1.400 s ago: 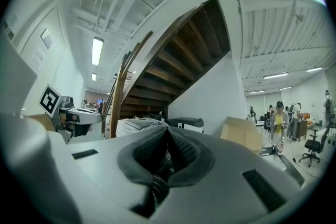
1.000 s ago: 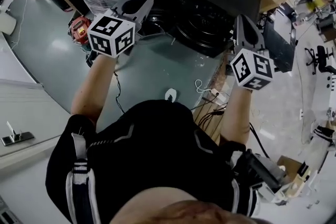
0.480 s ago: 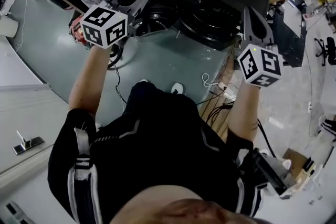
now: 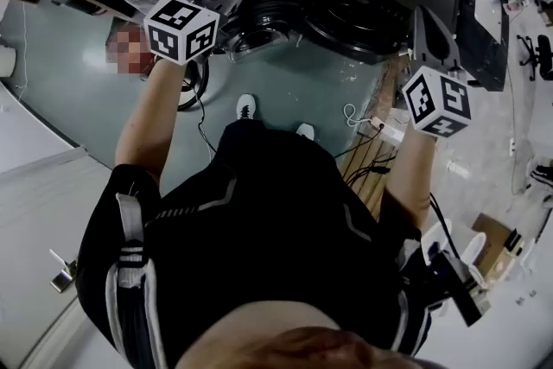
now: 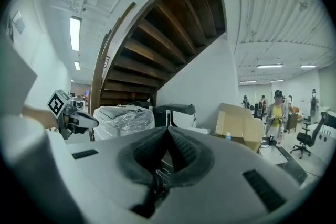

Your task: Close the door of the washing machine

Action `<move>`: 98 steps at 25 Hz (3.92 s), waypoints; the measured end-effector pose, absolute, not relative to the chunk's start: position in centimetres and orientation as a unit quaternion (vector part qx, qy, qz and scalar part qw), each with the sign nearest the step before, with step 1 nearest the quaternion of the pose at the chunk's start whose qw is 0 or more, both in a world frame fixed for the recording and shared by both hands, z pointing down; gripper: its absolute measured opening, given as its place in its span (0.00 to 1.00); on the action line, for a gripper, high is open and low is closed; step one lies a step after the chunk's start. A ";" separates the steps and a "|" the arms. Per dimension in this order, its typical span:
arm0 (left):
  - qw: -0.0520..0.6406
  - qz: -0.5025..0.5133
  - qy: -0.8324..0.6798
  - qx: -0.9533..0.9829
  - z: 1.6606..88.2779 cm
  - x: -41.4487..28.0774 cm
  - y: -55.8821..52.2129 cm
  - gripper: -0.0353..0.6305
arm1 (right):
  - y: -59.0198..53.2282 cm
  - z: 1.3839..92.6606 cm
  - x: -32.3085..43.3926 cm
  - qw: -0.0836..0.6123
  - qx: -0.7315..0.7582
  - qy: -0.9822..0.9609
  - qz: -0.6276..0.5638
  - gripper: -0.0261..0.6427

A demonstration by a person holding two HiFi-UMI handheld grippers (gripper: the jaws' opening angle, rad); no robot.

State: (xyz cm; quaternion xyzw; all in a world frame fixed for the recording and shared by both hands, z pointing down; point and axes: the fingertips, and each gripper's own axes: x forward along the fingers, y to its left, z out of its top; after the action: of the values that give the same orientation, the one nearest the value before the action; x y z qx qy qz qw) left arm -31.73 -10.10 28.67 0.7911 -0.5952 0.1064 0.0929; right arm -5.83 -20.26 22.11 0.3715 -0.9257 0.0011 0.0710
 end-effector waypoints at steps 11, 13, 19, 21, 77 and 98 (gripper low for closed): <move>0.157 0.154 -0.531 0.818 38.3 -39.6 -13.0 0.06 | -21.2 26.9 -12.9 0.102 0.418 -0.902 0.046 0.05; 0.168 0.190 -0.505 0.825 40.6 -39.8 -12.8 0.06 | -21.0 28.1 -13.5 0.111 0.426 -0.896 0.061 0.05; 0.189 0.266 -0.433 0.840 47.3 -39.5 -12.8 0.13 | -21.5 31.5 -14.6 0.123 0.448 -0.880 0.097 0.05; 0.191 0.284 -0.429 0.836 49.2 -40.1 -13.1 0.13 | -21.2 32.7 -14.7 0.131 0.457 -0.873 0.106 0.05; 0.355 0.387 -0.414 0.743 71.5 -39.6 -9.6 0.30 | -11.3 48.1 -9.0 0.247 0.451 -0.831 0.214 0.05; 0.356 0.423 -0.416 0.722 71.6 -29.7 -7.3 0.30 | -7.6 50.5 1.3 0.229 0.475 -0.810 0.256 0.05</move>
State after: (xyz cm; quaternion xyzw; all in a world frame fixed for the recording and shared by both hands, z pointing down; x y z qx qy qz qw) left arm -29.65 -7.31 71.61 0.7218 -0.4164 0.4231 0.3559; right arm 1.29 -7.58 50.48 0.4750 -0.8101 0.2561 0.2291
